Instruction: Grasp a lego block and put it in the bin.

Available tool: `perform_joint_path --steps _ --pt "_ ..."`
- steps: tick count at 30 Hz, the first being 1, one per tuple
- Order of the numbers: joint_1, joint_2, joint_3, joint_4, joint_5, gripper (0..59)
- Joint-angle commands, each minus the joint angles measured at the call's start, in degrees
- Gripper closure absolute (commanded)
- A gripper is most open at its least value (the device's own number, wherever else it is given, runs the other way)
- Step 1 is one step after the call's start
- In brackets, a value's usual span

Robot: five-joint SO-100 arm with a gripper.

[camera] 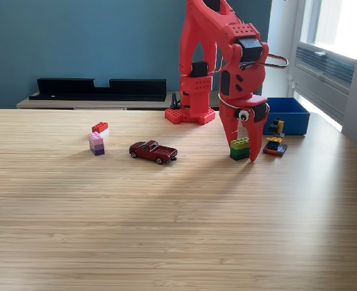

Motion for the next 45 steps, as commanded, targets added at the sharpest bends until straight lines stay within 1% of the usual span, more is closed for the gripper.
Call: perform_joint_path --steps 1,2,5,8,12,18,20,22,26,34,41,45 --pt "0.53 5.19 -0.97 -0.88 0.79 56.0" --pt "0.53 5.19 -1.41 -0.79 1.41 58.6" --pt "0.26 5.19 -3.69 0.88 2.37 58.6" --pt "-0.62 5.19 -8.09 6.06 3.43 58.6" --pt "-2.29 5.89 -16.70 15.38 5.10 58.6" --pt "-6.68 5.45 -35.60 32.52 7.82 58.6" --pt "-9.32 5.27 -39.81 36.65 8.61 58.6" --pt "-12.66 5.27 -42.01 39.81 9.32 58.6" --pt "-20.48 5.36 -41.84 43.15 11.16 58.6" --pt "-40.08 5.27 -34.37 43.51 13.10 58.6" --pt "-51.77 5.19 -30.32 43.51 10.02 58.6" --pt "-55.11 5.19 -29.44 43.51 8.88 58.6"
